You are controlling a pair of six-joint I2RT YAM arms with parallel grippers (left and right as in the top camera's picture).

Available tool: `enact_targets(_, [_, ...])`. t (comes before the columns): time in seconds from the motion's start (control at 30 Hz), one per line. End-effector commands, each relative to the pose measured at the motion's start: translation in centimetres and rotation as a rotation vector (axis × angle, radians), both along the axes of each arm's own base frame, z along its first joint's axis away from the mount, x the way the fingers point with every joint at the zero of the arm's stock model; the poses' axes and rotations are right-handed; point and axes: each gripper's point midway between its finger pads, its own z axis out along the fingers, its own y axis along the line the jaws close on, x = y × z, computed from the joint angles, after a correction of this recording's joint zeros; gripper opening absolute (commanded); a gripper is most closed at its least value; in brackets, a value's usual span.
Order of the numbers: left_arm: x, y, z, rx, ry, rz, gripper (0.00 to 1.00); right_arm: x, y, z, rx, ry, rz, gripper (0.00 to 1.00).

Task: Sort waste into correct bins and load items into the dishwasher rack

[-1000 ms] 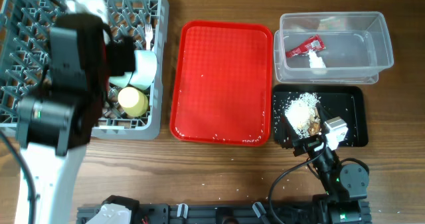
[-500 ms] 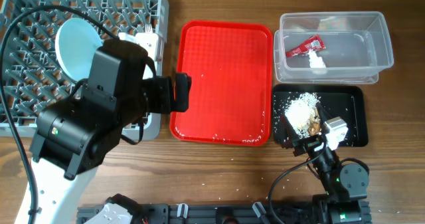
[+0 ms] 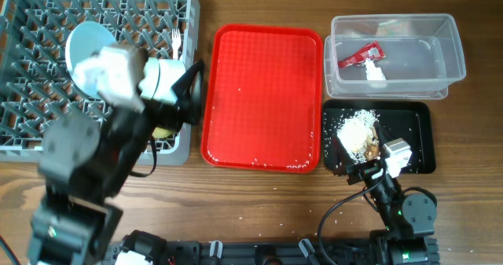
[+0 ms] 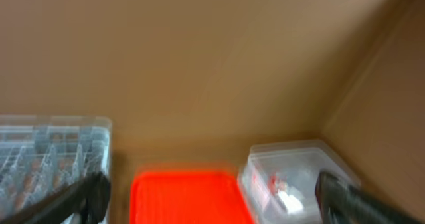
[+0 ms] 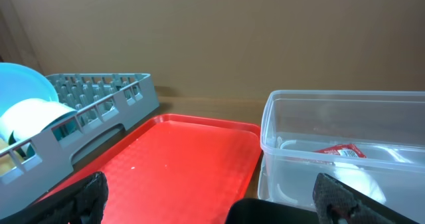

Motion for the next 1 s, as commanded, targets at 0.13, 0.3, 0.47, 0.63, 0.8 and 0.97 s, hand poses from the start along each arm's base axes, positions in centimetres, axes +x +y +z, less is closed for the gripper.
enact_targets(0.13, [-4.3,0.9,-8.8,-0.011,-0.095,-0.065,1.0,0.0,-0.1,0.2,-0.005,-0.011,-0.005,1.0])
enact_targets(0.3, [-6.3,1.7,-13.5,-0.021,-0.139,-0.051,1.0,0.0,-0.1,0.2,-0.005,-0.011,-0.005,1.0])
enact_targets(0.47, [-5.7,1.7,-17.9,-0.03,-0.159,-0.045,1.0,0.0,-0.1,0.2,-0.005,-0.011,-0.005,1.0])
enact_targets(0.63, [-4.6,1.5,-23.2,-0.006,-0.064,-0.037,1.0,0.0,-0.1,0.2,-0.005,-0.011,-0.005,1.0])
enact_targets(0.8, [-4.4,1.4,-25.3,0.007,-0.009,-0.038,1.0,0.0,-0.1,0.2,-0.005,-0.011,-0.005,1.0])
enact_targets(0.97, [-4.4,1.4,-25.4,0.007,-0.009,-0.038,1.0,0.0,-0.1,0.2,-0.005,-0.011,-0.005,1.0])
